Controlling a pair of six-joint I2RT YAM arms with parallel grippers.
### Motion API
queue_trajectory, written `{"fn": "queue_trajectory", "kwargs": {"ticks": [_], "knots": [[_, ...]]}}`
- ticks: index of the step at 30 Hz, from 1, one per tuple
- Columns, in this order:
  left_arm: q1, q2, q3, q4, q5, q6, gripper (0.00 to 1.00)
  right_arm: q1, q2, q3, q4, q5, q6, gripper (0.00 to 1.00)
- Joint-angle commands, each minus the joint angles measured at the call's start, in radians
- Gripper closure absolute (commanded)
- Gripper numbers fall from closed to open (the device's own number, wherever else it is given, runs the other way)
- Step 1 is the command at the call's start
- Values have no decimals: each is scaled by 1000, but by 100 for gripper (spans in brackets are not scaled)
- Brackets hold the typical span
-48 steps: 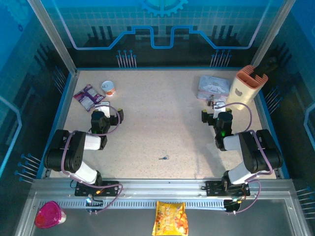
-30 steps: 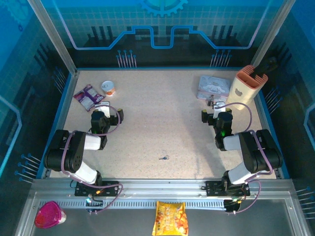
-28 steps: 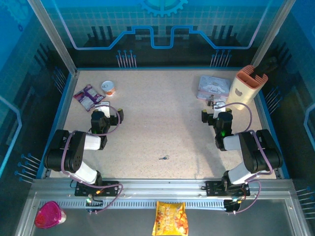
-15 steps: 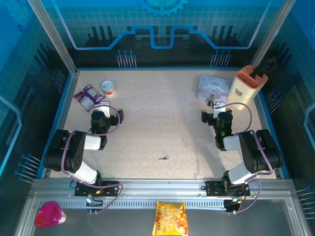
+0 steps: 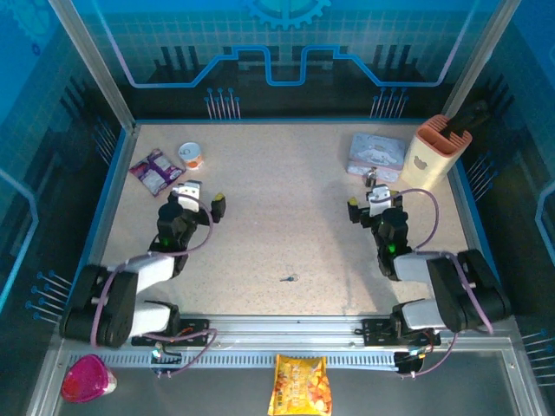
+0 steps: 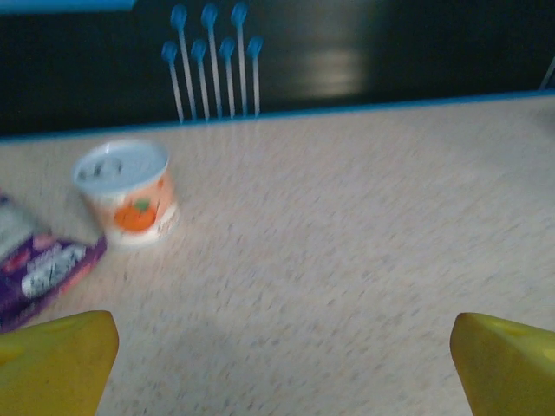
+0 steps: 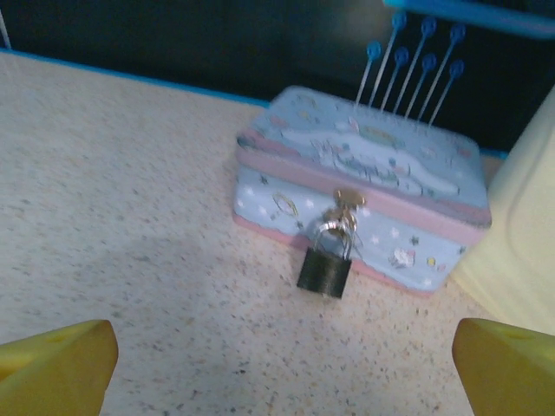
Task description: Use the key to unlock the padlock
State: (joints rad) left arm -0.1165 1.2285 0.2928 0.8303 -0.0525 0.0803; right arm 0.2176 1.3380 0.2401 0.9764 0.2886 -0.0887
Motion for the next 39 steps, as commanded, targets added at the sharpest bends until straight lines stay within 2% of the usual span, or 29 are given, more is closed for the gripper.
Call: {"fn": "queue_trajectory", "kwargs": {"ticks": [1,4,6,9,11,14,15,19,21,23,25,28,30,36,39], "knots": [[-15,-144,34,-151,-5,-41,1,36,-137,9,-48,68,-35,0],[-22,-234,91,-272,-14,-204,1,42,-328,71,-334,24,60,0],[-22,-274,143,-381,-58,-358,1,41,-441,156,-582,22,193,0],[-19,-328,276,-726,-171,-585,1,26,-571,289,-943,-11,408,0],[-17,-373,361,-969,-258,-717,1,0,-663,313,-1048,-126,466,0],[-10,-444,357,-1099,-290,-807,1,-36,-801,295,-1134,-223,538,0],[-6,-469,339,-1097,-274,-816,1,-41,-828,299,-1172,-245,537,0],[9,-540,265,-1018,-45,-761,1,-37,-852,363,-1378,-297,535,0],[7,-518,269,-1007,67,-747,1,-24,-841,383,-1447,-309,549,0],[-34,-454,301,-1021,153,-714,1,9,-826,390,-1493,-297,580,0],[-113,-407,330,-1052,140,-684,1,59,-805,393,-1534,-260,609,0],[-276,-365,348,-1057,60,-633,1,157,-767,387,-1562,-194,665,0],[-354,-327,361,-1072,25,-619,1,244,-730,375,-1554,-152,724,1],[-470,-281,310,-1048,16,-602,1,524,-587,372,-1471,-12,845,4],[-504,-266,282,-1043,13,-593,1,629,-510,383,-1446,23,902,6]]}}
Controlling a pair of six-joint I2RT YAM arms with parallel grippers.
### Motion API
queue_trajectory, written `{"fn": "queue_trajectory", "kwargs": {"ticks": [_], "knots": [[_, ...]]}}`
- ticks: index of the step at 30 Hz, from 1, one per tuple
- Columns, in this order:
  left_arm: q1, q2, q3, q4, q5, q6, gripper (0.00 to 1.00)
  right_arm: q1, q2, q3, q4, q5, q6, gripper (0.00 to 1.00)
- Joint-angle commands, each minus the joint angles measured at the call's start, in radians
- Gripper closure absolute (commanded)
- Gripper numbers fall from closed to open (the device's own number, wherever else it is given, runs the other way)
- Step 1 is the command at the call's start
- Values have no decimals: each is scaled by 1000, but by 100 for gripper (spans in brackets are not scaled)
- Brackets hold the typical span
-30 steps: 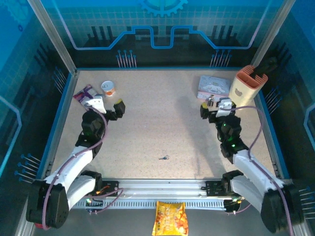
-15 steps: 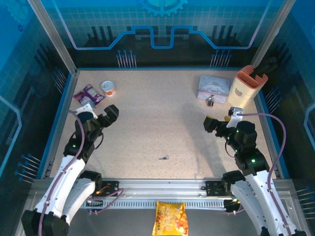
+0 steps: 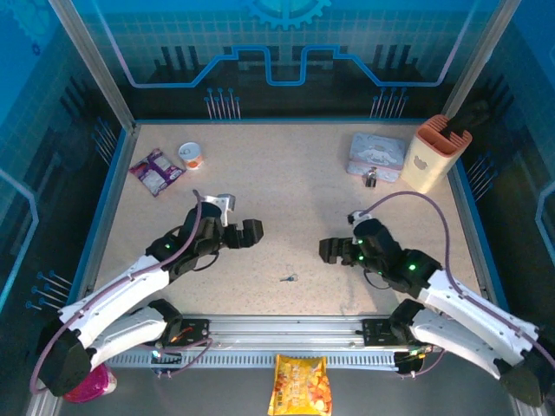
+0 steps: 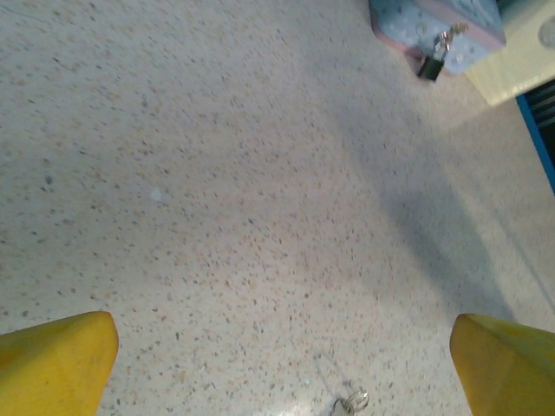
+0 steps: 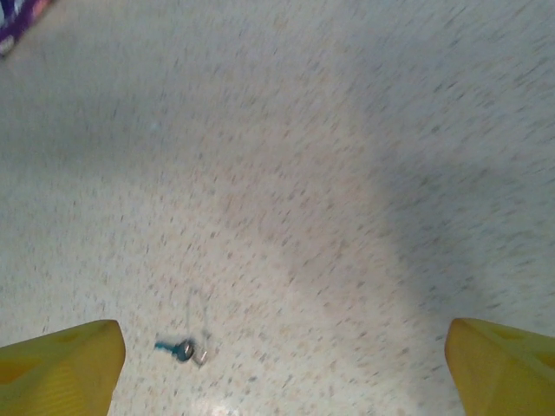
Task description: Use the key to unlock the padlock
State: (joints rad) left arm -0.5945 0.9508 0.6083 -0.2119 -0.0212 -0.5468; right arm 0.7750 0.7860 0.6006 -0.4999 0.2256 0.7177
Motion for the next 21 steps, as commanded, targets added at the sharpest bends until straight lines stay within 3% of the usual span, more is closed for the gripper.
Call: {"fn": "queue_trajectory", "kwargs": {"ticks": [1,12,21], "knots": [[-34,11,-40,3,-17,38,1,99,65,25,37,92,114,7],[-45,-126,-142,31,-73,117,1,324,413,86,119,111,273,14],[-44,-220,-226,101,-138,142,1,356,598,198,95,84,296,17]]}}
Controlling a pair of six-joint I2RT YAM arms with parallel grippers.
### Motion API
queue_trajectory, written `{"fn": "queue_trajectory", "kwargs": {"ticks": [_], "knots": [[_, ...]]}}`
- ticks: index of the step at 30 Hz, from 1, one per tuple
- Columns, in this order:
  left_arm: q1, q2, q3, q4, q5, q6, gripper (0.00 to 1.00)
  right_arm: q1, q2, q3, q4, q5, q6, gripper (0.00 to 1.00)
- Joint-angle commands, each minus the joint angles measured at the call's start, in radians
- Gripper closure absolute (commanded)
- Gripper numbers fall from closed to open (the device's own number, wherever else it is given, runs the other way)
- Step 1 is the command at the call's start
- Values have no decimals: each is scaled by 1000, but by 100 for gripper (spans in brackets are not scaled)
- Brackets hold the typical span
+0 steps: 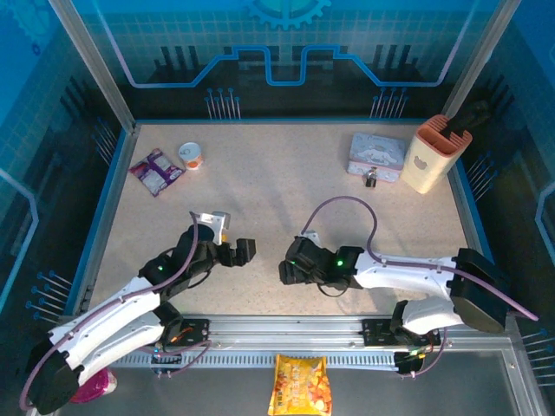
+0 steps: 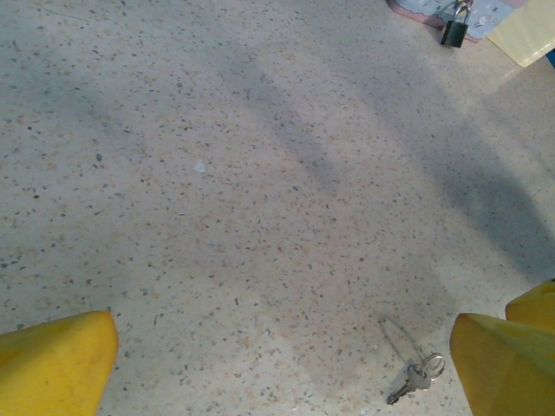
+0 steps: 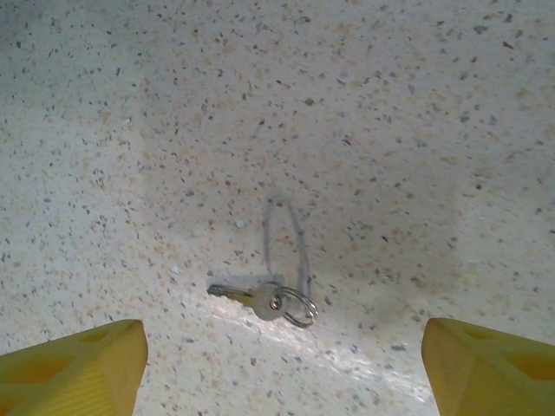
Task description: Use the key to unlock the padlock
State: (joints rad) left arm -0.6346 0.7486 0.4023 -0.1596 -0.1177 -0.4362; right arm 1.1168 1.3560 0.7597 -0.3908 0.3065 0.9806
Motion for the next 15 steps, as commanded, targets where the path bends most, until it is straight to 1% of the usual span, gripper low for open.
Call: {"fn": "queue_trajectory", "kwargs": {"ticks": [1,10,15], "knots": [[-5,-18,-25,52,-44,31,1,14,36,45,-21,5,35,17],[-5,-12,-45,80,-54,14,1,16,83,82,-71,2,55,18],[-5,-31,-54,75,-79,9,1,29,127,88,-56,-18,62,20]]}}
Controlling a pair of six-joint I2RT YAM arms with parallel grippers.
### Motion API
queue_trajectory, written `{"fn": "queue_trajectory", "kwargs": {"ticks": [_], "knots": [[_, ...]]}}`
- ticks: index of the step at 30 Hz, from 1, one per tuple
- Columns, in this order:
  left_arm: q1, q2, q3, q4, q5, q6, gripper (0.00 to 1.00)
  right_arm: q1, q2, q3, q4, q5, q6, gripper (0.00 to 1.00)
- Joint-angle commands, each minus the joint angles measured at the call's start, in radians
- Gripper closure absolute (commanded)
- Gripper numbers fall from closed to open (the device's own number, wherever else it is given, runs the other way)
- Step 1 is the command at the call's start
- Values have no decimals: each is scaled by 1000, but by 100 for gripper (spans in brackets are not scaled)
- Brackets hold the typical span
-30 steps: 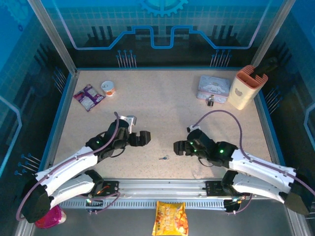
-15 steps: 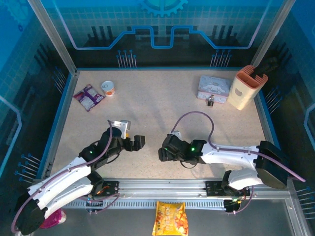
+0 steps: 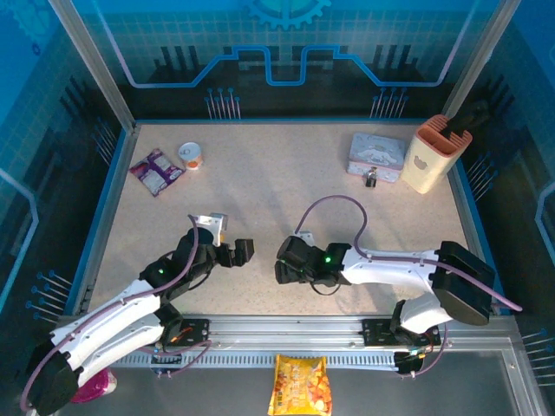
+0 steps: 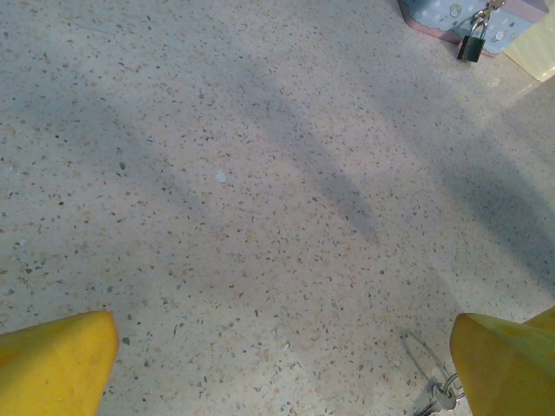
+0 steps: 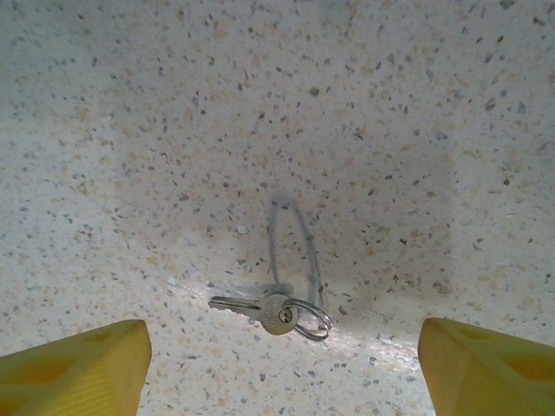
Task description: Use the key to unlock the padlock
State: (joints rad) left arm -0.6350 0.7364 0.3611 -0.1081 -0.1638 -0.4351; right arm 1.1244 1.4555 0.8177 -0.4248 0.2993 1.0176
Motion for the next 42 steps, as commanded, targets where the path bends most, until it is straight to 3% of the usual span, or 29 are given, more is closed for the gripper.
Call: {"fn": "queue_trajectory", "kwargs": {"ticks": [1,14,35,39,42], "knots": [[-5,-23,-14,22,-38,8,1,25,41,35,-22,-13,26,20],[-4,-28,-29,32,-71,1,1,21,173,103,-46,-26,41,41],[-5,-46,-27,17,-80,2,1,29,243,7,-9,-22,114,58],[-5,-39,-16,4,-77,-10,1,47,250,22,-14,-1,120,63],[-5,-19,-7,-11,-77,-26,1,52,250,23,-19,7,135,73]]}}
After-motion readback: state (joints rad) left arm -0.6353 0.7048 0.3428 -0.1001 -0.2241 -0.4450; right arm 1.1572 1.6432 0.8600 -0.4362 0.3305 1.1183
